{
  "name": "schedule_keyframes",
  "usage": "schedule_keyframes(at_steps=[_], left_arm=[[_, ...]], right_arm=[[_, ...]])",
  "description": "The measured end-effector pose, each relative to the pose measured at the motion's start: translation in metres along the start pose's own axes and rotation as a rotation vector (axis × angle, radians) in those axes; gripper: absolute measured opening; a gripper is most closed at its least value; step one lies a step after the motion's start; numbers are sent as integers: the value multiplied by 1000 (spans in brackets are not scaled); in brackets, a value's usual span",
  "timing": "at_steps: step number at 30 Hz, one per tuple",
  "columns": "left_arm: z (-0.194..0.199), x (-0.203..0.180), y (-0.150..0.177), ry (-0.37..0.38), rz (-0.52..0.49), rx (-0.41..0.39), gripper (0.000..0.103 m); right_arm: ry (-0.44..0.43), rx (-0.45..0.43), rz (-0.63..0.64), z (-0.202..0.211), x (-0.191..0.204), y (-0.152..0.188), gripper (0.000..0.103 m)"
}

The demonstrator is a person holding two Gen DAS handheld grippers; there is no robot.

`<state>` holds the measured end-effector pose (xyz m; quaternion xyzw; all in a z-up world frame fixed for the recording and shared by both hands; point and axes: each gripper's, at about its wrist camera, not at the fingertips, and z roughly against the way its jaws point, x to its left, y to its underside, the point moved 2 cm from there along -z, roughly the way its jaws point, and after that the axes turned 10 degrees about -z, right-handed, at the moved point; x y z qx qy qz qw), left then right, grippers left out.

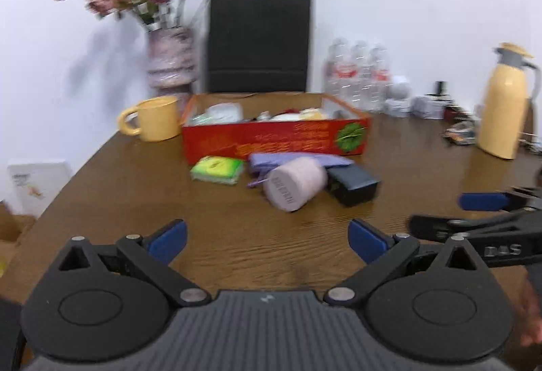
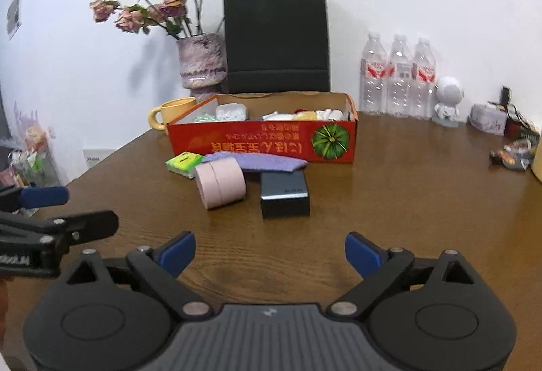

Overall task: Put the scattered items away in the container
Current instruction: 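Move both open tools toward the pink cylinder and black charger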

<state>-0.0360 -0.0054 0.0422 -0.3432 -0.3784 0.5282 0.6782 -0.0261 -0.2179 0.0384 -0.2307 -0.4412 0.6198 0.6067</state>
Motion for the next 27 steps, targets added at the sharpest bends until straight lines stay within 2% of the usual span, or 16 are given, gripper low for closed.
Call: schedule_keyframes(at_steps=[4,9,15,17,20,27], left_arm=[[-16,-3,11,-12,3,46,103],[-30,-7,22,2,-21,84,103],[-44,-7,34,-6,-23,163,103],[-46,-7,36,-5,-15,189,103],[-46,-5,37,3,-5,194,103],[-46,-4,38,8,0,198,103]], right_arm=[[52,28,-11,-17,-5,12,95],[124,48,44,-32,-2,23,95],[136,86,60,-42,0,27,96],[134,101,46,-43,-2,27,99],[146,131,4,-47,-8,28,102],[149,124,-26,-46,-13,29,103]])
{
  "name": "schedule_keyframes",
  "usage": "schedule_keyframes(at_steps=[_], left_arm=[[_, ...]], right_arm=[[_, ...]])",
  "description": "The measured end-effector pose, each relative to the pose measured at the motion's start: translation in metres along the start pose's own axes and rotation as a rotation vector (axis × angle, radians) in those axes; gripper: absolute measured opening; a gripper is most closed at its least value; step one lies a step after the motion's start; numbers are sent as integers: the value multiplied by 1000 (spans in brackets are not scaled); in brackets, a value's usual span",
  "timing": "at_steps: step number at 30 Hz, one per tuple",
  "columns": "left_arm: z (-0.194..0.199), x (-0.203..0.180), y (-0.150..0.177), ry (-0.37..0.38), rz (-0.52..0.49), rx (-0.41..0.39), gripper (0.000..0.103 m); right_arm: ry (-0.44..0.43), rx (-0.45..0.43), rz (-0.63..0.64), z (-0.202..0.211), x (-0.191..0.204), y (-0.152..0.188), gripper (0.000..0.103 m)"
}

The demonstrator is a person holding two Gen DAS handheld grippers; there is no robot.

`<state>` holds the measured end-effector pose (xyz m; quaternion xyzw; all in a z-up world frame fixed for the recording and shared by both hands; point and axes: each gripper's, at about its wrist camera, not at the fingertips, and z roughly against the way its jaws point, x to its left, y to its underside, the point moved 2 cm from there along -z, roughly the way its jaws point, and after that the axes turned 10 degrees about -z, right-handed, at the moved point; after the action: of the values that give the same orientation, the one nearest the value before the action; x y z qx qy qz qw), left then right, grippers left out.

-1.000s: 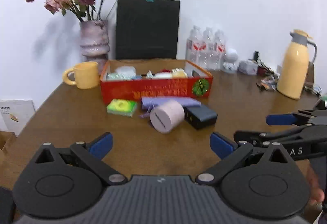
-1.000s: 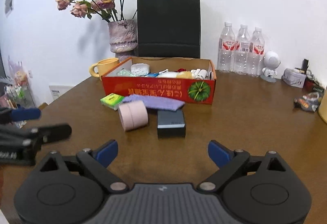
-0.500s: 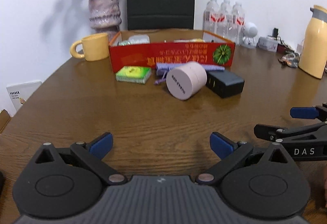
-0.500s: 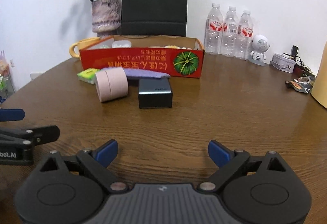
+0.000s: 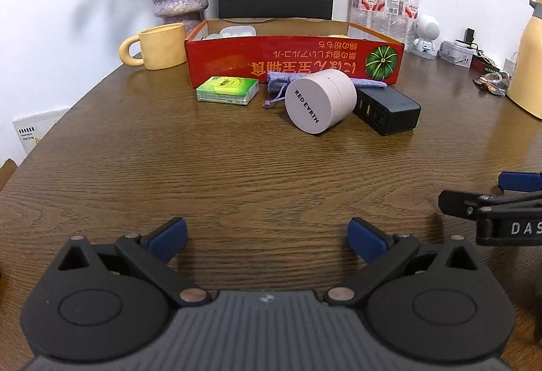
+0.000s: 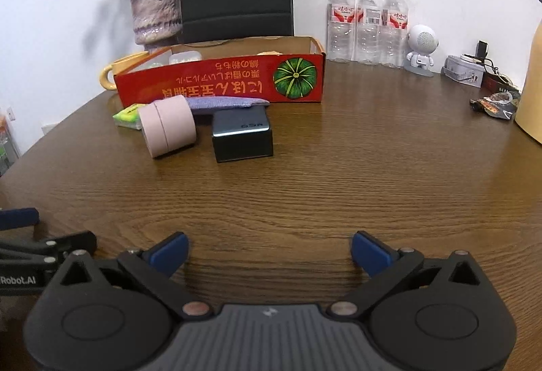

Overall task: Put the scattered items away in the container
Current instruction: 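Move both open tools toward the pink cylinder and black charger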

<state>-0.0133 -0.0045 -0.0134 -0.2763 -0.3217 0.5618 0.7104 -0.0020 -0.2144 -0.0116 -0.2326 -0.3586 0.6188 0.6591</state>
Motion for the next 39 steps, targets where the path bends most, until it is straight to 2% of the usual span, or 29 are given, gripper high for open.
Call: schedule_keyframes(at_steps=[4,16,39], left_arm=[[0,0,-1,1,0,1,103],[-2,-1,-4,2,2,3,103],[-7,-1,-7,9,-2,1,103]], right_arm=[[13,6,23,-1,4,0,103],[-6,-2,-10,1,-1,-2,103],[39,1,6,-3,2,-2,103]])
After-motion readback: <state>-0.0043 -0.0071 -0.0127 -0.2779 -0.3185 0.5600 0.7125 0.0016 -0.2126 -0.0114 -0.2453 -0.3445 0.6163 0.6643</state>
